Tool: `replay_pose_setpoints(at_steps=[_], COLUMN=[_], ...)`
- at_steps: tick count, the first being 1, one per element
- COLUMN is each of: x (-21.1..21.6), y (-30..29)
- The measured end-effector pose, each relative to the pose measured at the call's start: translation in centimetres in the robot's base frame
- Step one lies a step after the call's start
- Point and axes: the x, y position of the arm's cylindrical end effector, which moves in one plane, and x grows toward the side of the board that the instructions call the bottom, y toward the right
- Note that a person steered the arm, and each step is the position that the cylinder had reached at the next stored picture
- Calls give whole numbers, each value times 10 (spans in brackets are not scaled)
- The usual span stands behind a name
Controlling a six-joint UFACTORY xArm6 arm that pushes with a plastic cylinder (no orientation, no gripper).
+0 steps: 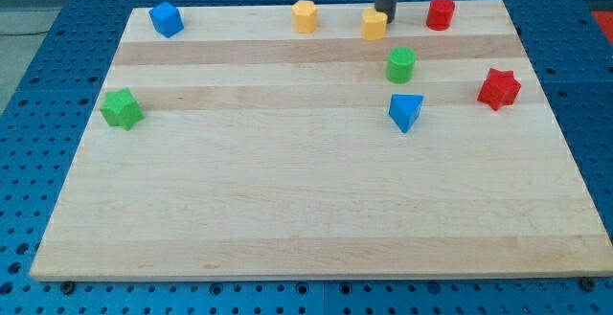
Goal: Move the yellow heart to the bottom left of the board
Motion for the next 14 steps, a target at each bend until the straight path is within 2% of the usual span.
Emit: replay_pose_setpoints(at_steps=[2, 5, 6, 7, 10, 14], x=[32, 112, 120, 134, 202, 303], y=[-50, -41, -19, -22, -90, -106])
